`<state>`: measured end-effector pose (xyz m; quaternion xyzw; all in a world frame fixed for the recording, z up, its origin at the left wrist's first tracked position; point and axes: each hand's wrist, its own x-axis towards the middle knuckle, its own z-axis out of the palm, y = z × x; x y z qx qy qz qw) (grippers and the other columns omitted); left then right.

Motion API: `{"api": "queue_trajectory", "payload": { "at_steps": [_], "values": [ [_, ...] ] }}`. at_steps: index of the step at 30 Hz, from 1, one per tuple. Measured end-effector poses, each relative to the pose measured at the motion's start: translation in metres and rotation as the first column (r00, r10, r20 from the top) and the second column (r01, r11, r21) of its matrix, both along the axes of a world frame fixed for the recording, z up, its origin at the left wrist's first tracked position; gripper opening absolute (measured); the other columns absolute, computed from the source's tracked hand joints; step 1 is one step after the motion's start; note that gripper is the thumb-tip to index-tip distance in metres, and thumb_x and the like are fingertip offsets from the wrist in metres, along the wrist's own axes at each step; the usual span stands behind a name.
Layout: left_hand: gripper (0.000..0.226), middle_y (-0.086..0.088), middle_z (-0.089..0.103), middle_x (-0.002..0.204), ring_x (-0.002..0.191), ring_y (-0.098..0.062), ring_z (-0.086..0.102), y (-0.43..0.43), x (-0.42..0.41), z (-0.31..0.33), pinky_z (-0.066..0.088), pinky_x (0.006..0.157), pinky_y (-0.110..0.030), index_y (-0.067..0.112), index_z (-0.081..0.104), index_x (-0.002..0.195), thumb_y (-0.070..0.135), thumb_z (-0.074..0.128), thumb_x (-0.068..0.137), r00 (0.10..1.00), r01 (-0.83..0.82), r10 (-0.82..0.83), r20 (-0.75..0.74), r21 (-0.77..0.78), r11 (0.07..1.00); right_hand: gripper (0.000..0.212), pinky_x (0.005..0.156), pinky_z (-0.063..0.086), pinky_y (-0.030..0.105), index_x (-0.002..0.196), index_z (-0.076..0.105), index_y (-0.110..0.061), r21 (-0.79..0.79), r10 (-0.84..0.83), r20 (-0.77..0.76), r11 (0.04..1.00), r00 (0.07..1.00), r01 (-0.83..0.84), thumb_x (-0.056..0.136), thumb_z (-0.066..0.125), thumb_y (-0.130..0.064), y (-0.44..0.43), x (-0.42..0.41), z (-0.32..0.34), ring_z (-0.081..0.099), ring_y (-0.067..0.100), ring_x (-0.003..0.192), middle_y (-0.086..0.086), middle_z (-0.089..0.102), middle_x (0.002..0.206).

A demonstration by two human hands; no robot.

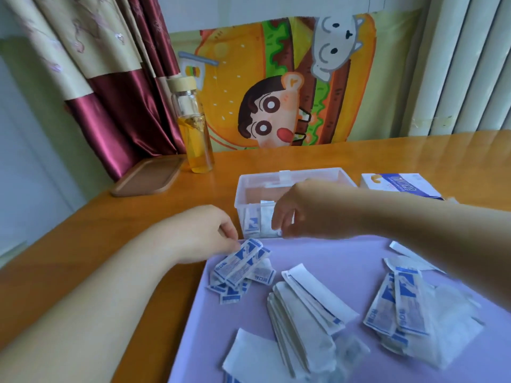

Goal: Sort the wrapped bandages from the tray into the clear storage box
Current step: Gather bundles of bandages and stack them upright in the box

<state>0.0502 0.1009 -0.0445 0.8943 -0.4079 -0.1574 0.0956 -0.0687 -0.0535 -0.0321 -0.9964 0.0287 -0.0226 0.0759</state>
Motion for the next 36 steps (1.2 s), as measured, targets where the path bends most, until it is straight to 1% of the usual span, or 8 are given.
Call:
{"api": "queue_trajectory", "payload": {
  "at_steps": [4,9,13,17,19,23,27,36],
  "values": [
    [0.055,-0.001,0.063,0.115,0.101,-0.017,0.06,0.012,-0.004,-0.022,0.051,0.086,-0.032,0.014,0.059,0.121,0.049,0.068,0.079,0.997,-0.058,0.053,0.057,0.091,0.994,0.044,0.072,0.031,0.013,0.132,0.05,-0.023,-0.05,0.11,-0.145,0.992,0.983,-0.118,0.089,0.06,-0.019,0.025,0.024,-0.027,0.053,0.011,0.11,-0.004,0.055,0.131],
    [0.052,-0.002,0.064,0.109,0.097,-0.021,0.063,0.009,-0.001,-0.036,0.053,0.082,-0.037,0.017,0.056,0.102,0.055,0.073,0.071,0.997,-0.053,0.042,0.064,0.186,0.981,0.073,0.096,0.034,0.026,0.144,0.032,-0.02,-0.04,0.055,-0.333,0.997,0.941,-0.072,0.082,0.07,-0.024,0.038,0.042,-0.036,0.043,0.021,0.125,0.001,0.041,0.143],
    [0.061,0.001,0.061,0.112,0.096,-0.018,0.059,0.009,0.001,-0.038,0.052,0.079,-0.034,0.018,0.053,0.125,0.047,0.072,0.075,0.999,-0.023,0.014,0.048,0.19,0.981,0.049,0.093,0.039,0.026,0.131,0.052,-0.018,-0.065,-0.014,-0.262,0.998,0.965,-0.003,0.084,0.067,-0.021,0.034,0.036,-0.024,0.05,0.02,0.116,0.002,0.053,0.131],
    [0.077,0.003,0.055,0.12,0.093,-0.014,0.05,0.013,0.0,-0.038,0.041,0.072,-0.025,0.024,0.038,0.14,0.049,0.072,0.075,1.0,-0.011,0.008,0.02,0.163,0.987,0.024,0.048,0.041,0.011,0.107,0.065,-0.007,-0.081,-0.195,-0.286,0.981,0.938,0.179,0.084,0.066,-0.016,0.018,0.025,-0.023,0.054,0.012,0.064,0.007,0.067,0.099],
    [0.084,0.004,0.054,0.118,0.095,-0.013,0.052,0.015,-0.001,-0.036,0.041,0.073,-0.025,0.026,0.031,0.142,0.055,0.07,0.073,1.0,0.002,-0.002,0.003,0.172,0.985,0.024,0.037,0.034,0.006,0.103,0.066,-0.006,-0.064,-0.186,-0.336,0.983,0.923,0.175,0.082,0.068,-0.019,0.019,0.02,-0.031,0.048,0.009,0.055,0.008,0.064,0.088],
    [0.067,0.006,0.059,0.107,0.093,-0.011,0.058,0.011,-0.006,-0.038,0.052,0.079,-0.03,0.025,0.048,0.123,0.067,0.062,0.073,0.999,-0.032,0.033,-0.007,0.08,0.996,0.027,0.046,0.035,0.014,0.107,0.067,-0.018,0.124,-0.184,-0.275,0.967,0.944,0.224,0.082,0.067,-0.026,0.022,0.022,-0.048,0.054,0.013,0.066,0.006,0.071,0.095],
    [0.03,0.01,0.064,0.104,0.095,-0.013,0.061,0.01,-0.004,-0.054,0.054,0.08,-0.036,0.034,0.05,0.092,0.052,0.069,0.077,1.0,-0.024,0.025,0.005,-0.042,0.999,0.028,0.05,0.039,0.017,0.102,0.064,-0.024,0.261,-0.197,-0.247,0.929,0.949,0.261,0.077,0.074,-0.028,0.021,0.025,-0.055,0.055,0.011,0.062,-0.005,0.06,0.078],
    [0.031,0.007,0.065,0.103,0.083,-0.008,0.067,0.023,0.005,-0.07,0.056,0.057,-0.024,0.024,0.05,0.108,0.023,0.069,0.084,0.965,-0.124,0.015,-0.262,-0.405,0.906,0.015,0.055,0.036,0.02,0.069,0.062,-0.022,0.397,-0.267,-0.214,0.855,0.94,0.334,0.079,0.071,-0.029,0.012,0.023,-0.062,0.046,0.009,0.053,-0.006,0.056,0.057]
  ]
}}
